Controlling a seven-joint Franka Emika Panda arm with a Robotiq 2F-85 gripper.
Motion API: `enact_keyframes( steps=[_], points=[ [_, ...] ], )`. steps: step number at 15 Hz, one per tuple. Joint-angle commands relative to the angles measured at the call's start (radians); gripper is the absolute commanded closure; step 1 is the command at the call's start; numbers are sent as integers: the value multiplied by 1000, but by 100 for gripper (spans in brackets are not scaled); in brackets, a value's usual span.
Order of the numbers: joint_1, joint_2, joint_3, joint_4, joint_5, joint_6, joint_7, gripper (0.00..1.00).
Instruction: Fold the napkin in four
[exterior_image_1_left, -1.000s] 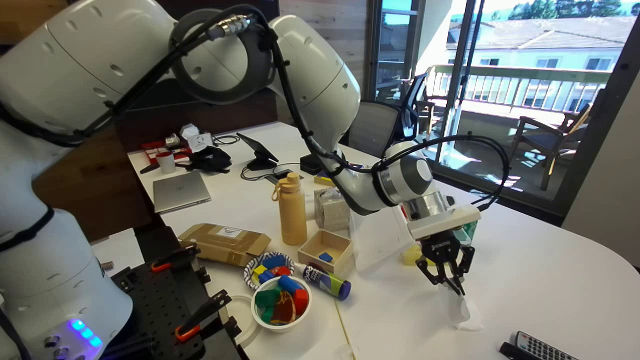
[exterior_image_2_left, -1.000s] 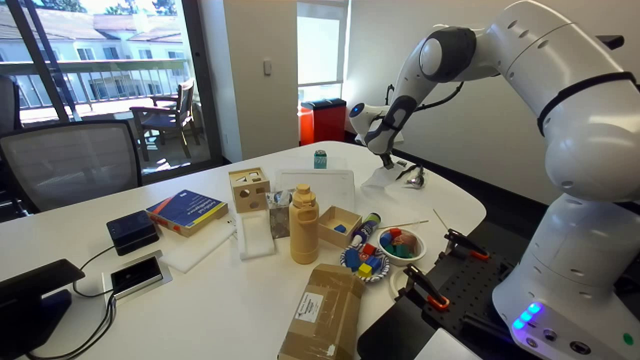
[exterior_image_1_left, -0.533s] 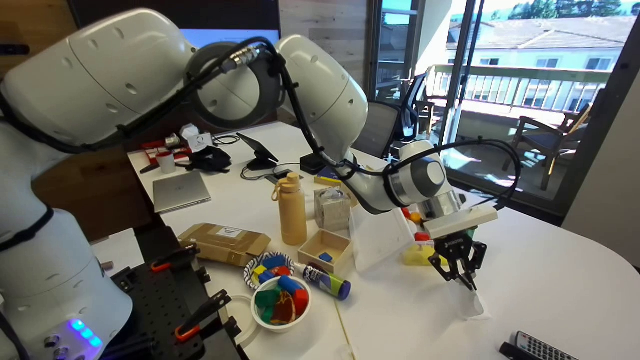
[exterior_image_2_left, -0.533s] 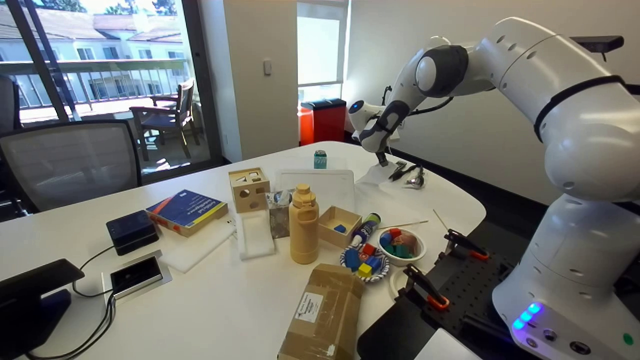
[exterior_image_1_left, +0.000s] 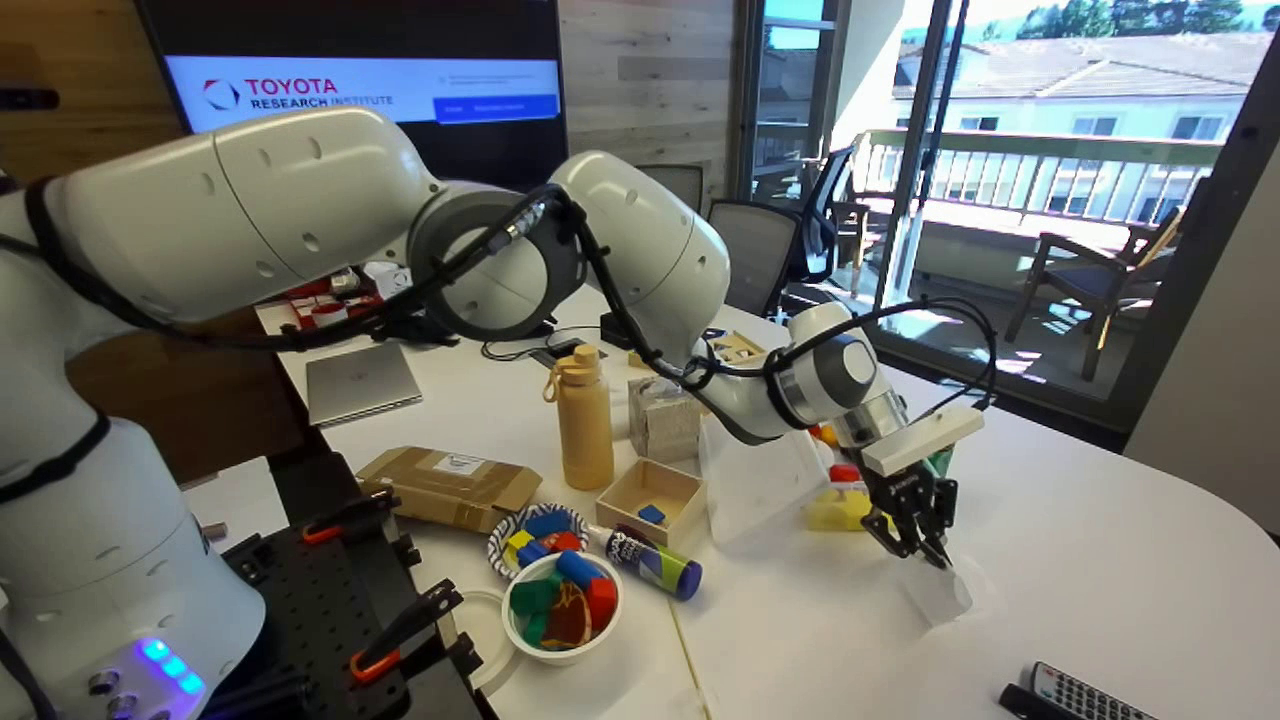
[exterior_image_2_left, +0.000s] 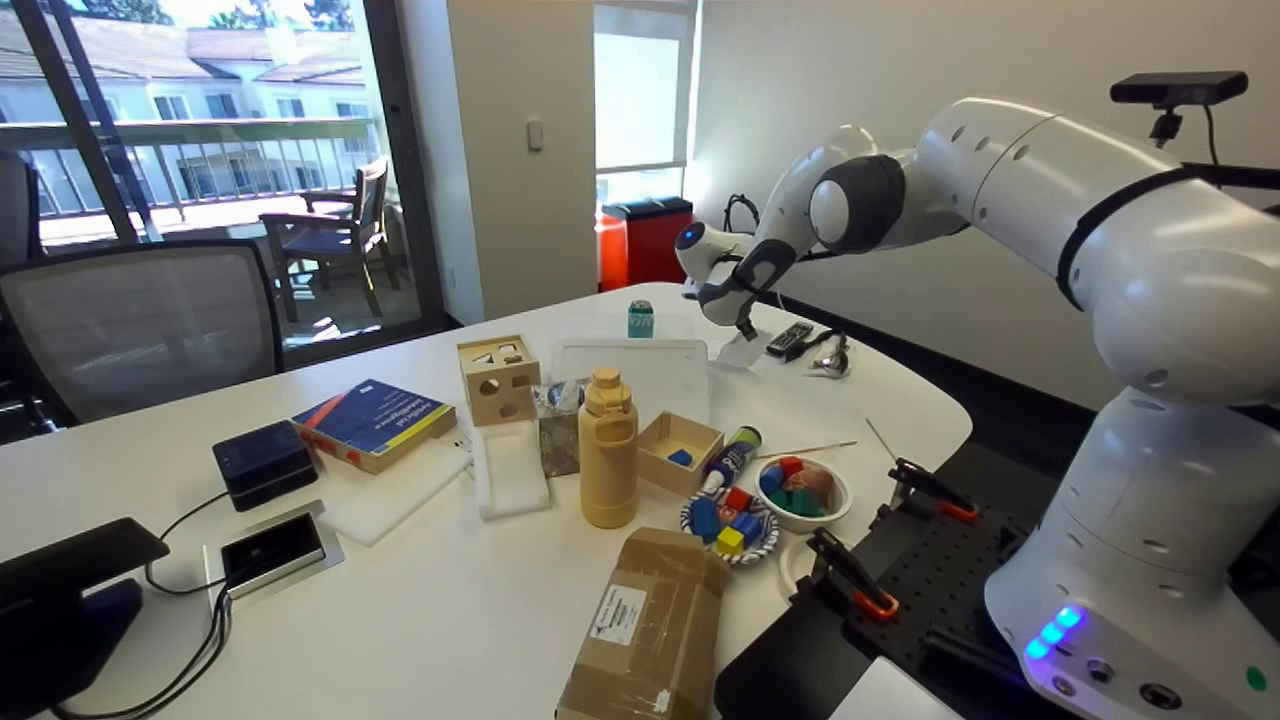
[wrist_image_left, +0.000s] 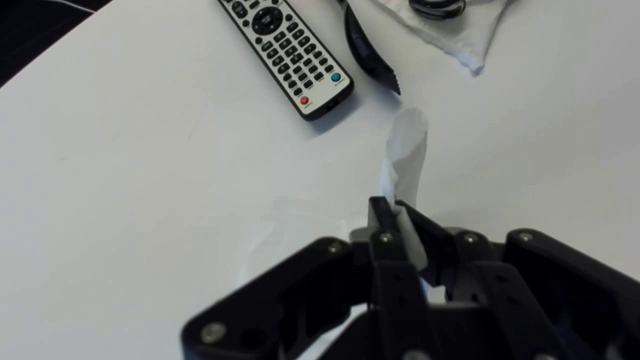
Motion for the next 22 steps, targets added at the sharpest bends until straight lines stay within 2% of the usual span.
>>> enact_keyframes(
  steps=[1,2,3,8,9,13,15,18,22],
  points=[
    [45,59,-61,94,-20,40,-75,98],
    [54,62,-80,99,-28,57,-54,98],
    [45,48,-63,63,15,37,-56,94],
    [63,55,-87,78,7,46,-54,94],
    [63,55,-88,79,7,46,-54,98],
    [43,40,-49,13,-23,44,-156,98],
    [33,27,-33,-35,-25,53,-251,98],
    [35,-5,-46,-133,-57,77,-326,98],
    [56,-74,-118,-322,-176,172,-268,98]
  ],
)
